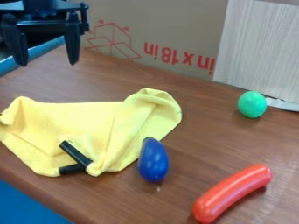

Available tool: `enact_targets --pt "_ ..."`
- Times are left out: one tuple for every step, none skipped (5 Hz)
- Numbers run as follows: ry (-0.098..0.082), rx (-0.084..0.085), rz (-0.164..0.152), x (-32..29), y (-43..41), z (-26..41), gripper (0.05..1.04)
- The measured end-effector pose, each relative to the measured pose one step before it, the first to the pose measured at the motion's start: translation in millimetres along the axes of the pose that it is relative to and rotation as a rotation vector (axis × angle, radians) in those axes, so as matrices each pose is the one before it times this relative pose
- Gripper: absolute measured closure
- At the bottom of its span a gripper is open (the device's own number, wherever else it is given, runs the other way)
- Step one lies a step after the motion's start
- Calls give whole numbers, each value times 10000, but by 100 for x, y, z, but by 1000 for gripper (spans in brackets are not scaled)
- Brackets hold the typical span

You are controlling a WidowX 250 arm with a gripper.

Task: Unfold the cloth from top right to bottom left

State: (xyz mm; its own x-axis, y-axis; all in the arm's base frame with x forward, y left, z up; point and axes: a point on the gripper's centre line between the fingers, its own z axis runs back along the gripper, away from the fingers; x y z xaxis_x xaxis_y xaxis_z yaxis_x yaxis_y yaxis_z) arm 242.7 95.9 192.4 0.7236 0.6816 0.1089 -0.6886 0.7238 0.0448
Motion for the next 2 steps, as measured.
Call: enact_targets --pt "166 74 -66 -98 -56 -585 83" --pt "-71 -103 -681 -1255 -76 -1726 83"
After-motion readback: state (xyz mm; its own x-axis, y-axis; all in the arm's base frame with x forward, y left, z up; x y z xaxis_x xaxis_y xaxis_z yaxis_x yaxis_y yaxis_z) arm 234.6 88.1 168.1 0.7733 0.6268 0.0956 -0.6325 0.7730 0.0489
